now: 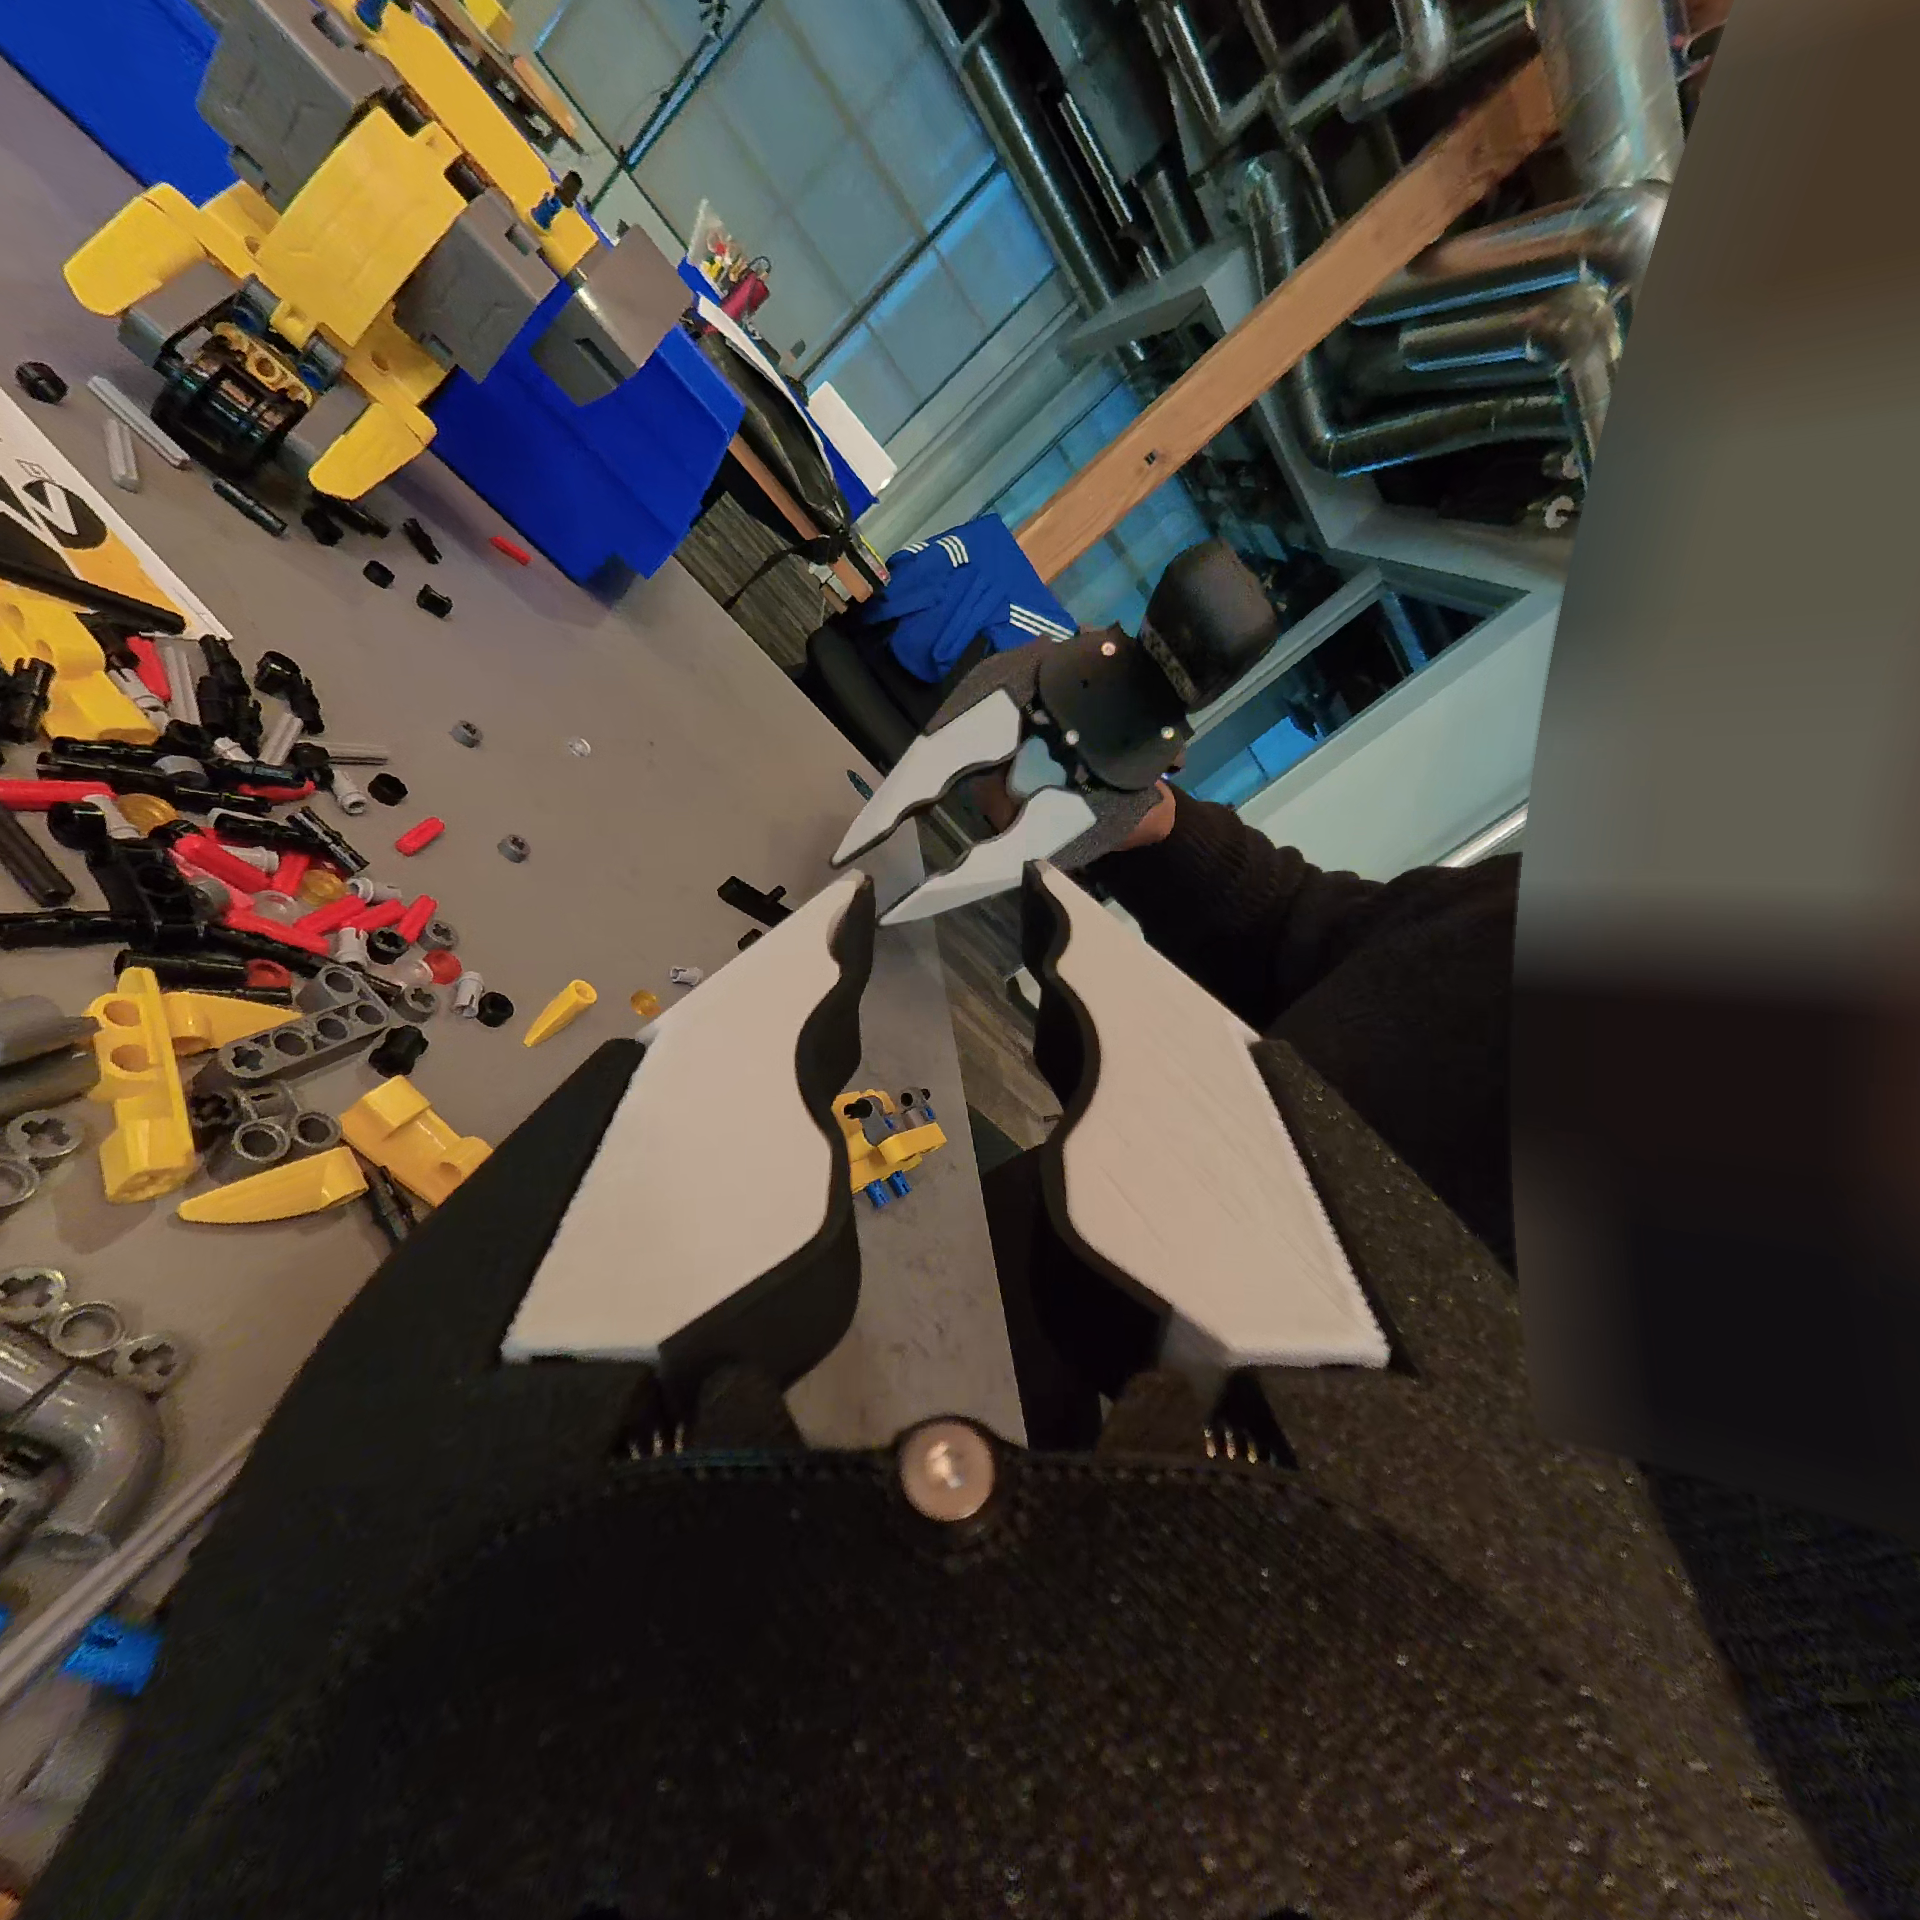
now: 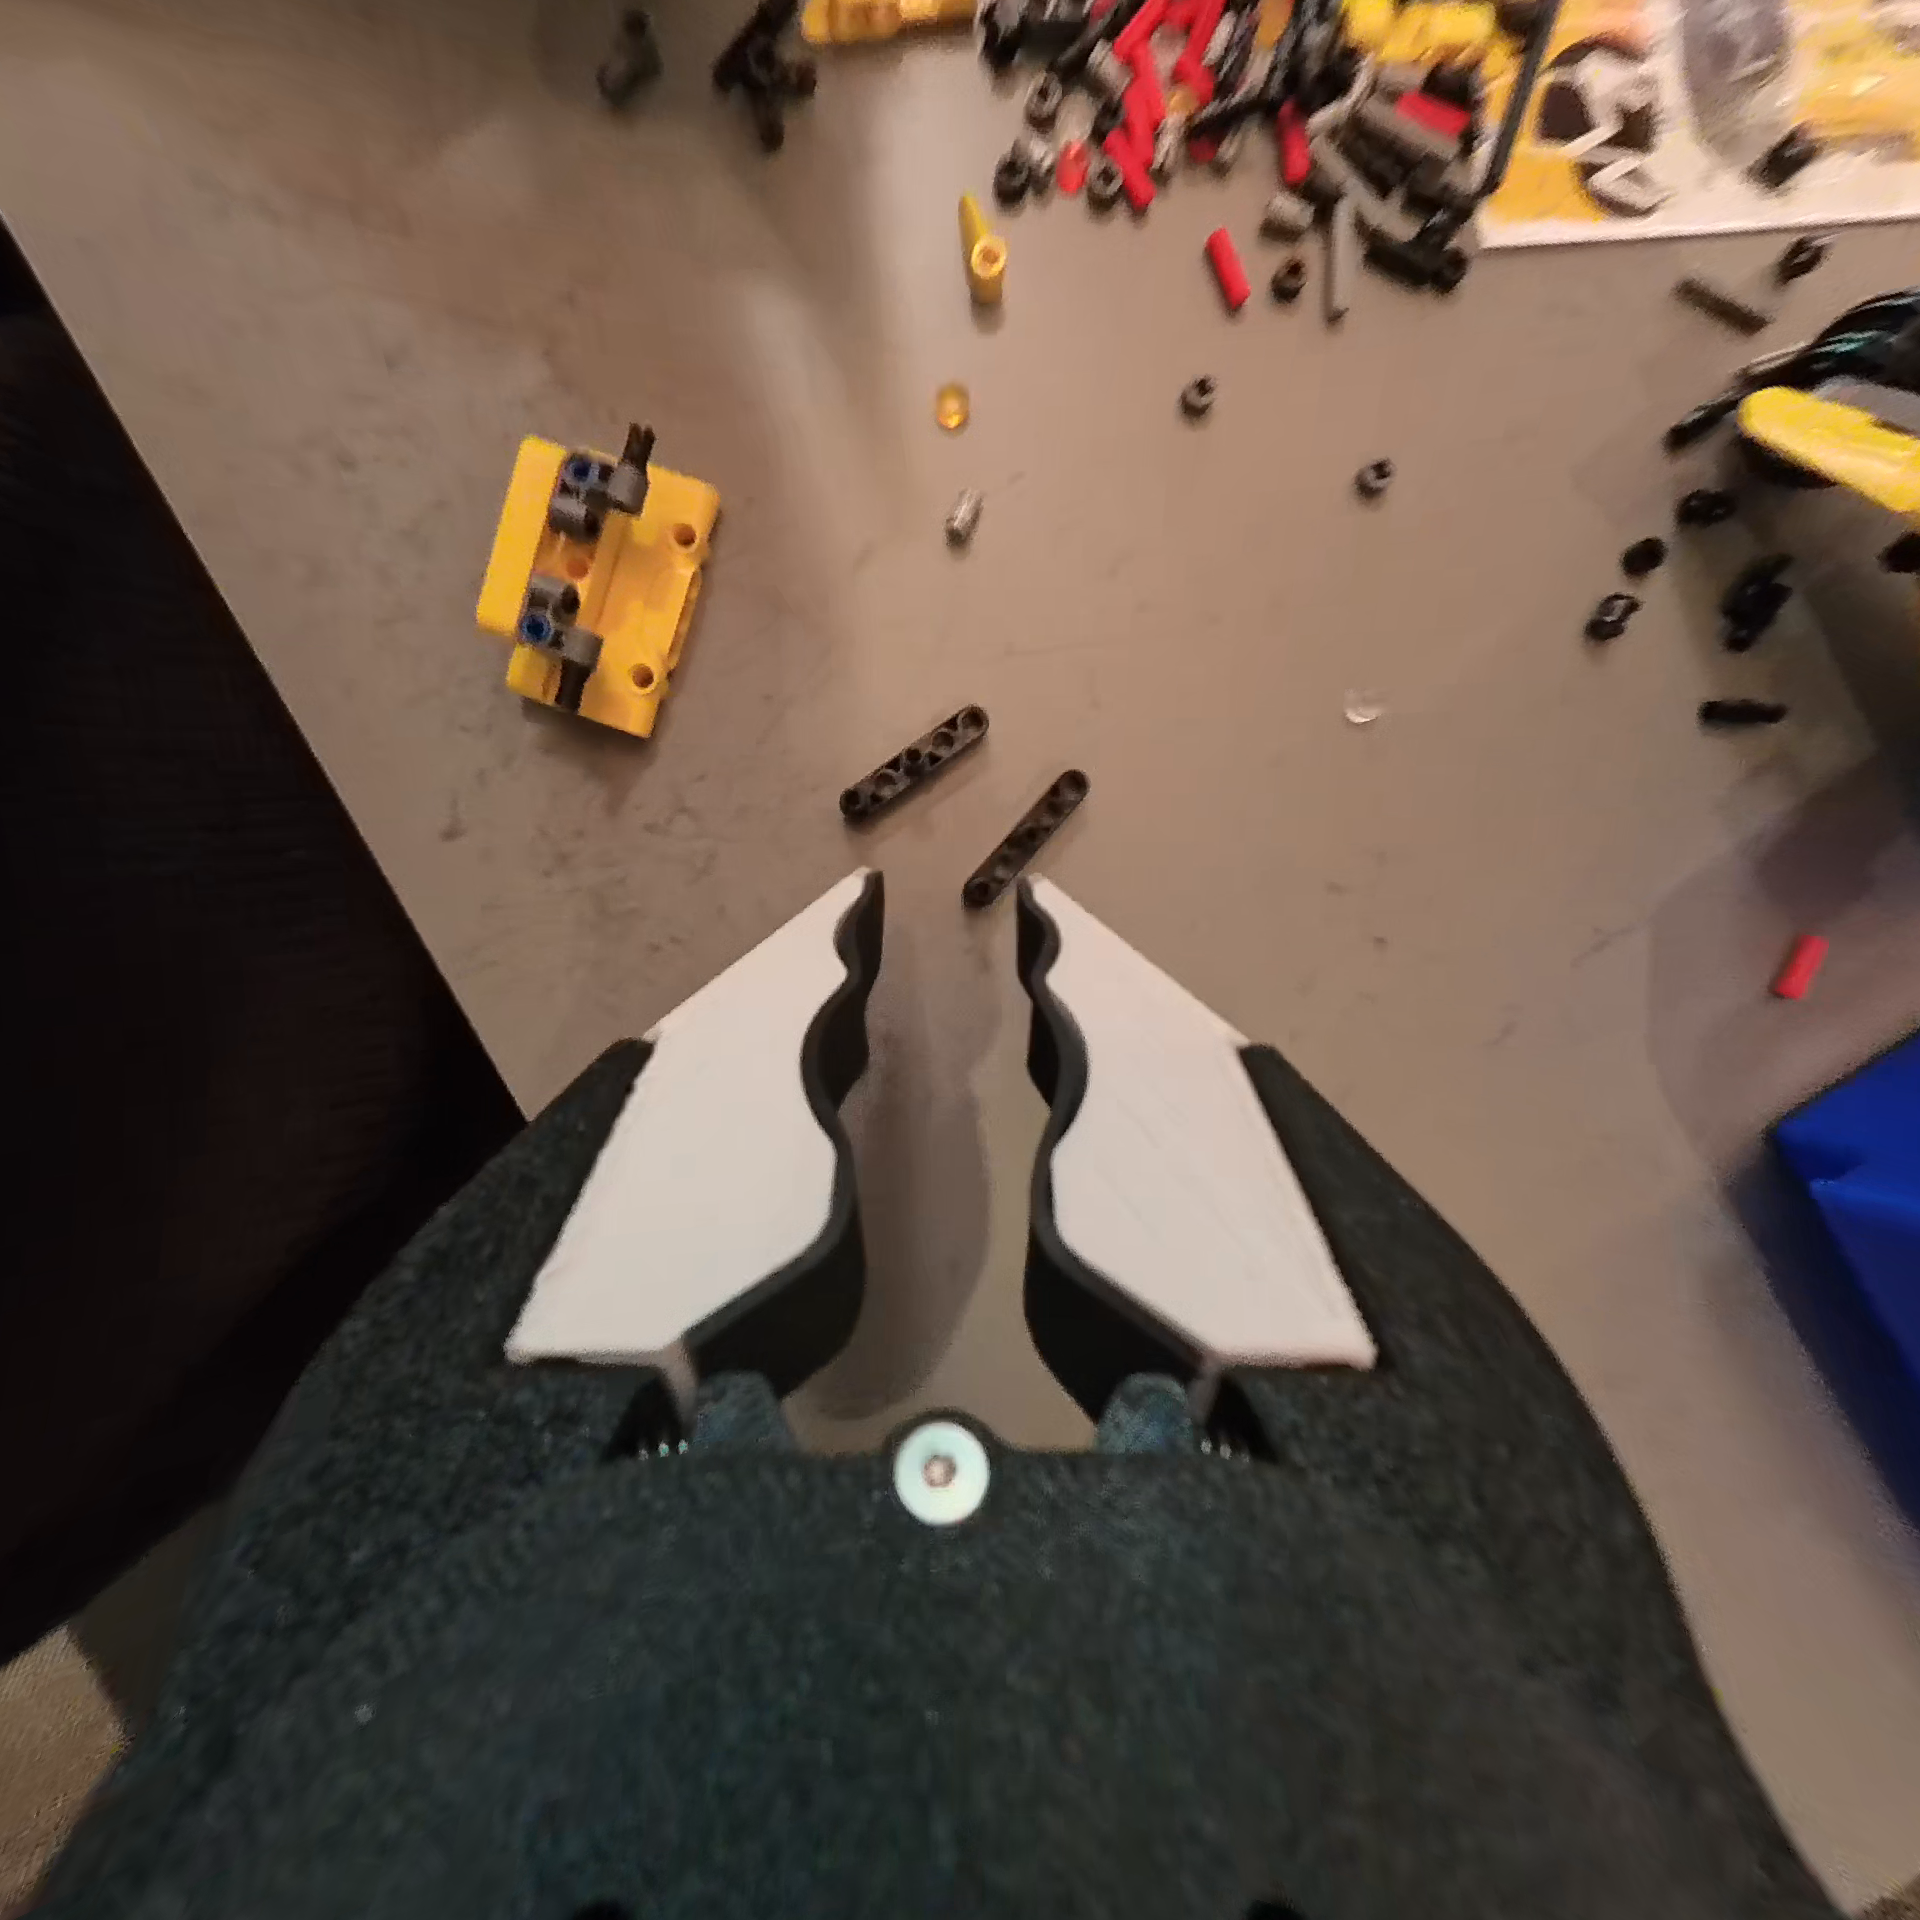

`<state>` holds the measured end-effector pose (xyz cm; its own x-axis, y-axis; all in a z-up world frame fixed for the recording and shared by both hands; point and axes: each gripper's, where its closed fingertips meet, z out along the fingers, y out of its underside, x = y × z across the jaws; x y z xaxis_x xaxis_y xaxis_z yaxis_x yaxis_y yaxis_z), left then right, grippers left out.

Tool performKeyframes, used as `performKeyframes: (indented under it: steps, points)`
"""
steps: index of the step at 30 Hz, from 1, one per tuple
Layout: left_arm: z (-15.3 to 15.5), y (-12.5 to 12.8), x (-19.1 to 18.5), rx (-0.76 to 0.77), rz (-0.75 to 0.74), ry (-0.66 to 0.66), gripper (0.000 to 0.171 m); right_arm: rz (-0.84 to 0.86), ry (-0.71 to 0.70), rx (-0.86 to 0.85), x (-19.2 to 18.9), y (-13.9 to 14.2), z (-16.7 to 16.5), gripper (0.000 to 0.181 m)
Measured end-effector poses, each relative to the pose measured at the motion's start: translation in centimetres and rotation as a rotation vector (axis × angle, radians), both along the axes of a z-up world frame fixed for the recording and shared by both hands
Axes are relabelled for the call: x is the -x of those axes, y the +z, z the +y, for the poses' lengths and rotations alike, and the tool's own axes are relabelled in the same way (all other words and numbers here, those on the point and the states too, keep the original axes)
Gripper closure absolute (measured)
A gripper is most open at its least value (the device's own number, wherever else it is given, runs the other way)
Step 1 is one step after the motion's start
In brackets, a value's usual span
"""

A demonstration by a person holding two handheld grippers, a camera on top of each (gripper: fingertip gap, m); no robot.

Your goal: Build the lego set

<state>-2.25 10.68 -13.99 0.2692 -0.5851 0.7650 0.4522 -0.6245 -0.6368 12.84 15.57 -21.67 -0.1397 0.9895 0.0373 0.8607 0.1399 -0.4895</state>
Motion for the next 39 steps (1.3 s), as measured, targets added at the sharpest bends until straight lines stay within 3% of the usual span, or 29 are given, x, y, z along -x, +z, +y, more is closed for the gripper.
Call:
performKeyframes:
  steps: [5,9,13,16,18,20,25,29,39]
  points:
    - [0.0,0.2,-0.1,-0.026,0.021,0.007,0.141,0.329,-0.152,0.015,1.7,3.0,1.4,0.156]
    - [-0.4,1.5,-0.5,-0.126,0.041,0.018,0.127,0.598,-0.262,0.212,4.0,6.0,1.7,0.14]
    - [-0.3,1.2,-1.2,-0.21,0.203,0.059,0.116,0.858,-0.328,0.133,5.1,8.2,5.3,0.147]
    - [0.1,0.0,-1.2,-0.266,0.42,0.123,0.115,0.792,-0.371,0.126,5.6,4.5,7.1,0.148]
    - [0.0,0.3,-1.2,-0.324,0.47,0.156,0.115,0.693,-0.393,0.134,5.6,2.7,7.3,0.144]
    - [-0.6,1.9,-1.3,-0.377,0.39,0.152,0.117,0.682,-0.384,0.086,5.7,2.5,7.2,0.16]
    - [-1.3,4.8,1.3,-0.402,0.146,0.204,0.116,0.622,-0.368,0.016,6.0,1.7,6.9,0.158]
    - [-1.5,5.8,2.5,-0.407,0.04,0.224,0.113,0.623,-0.374,0.048,6.1,1.6,7.1,0.154]
    - [-1.2,4.6,0.9,-0.397,0.157,0.192,0.111,0.794,-0.386,0.401,5.8,3.8,6.7,0.146]
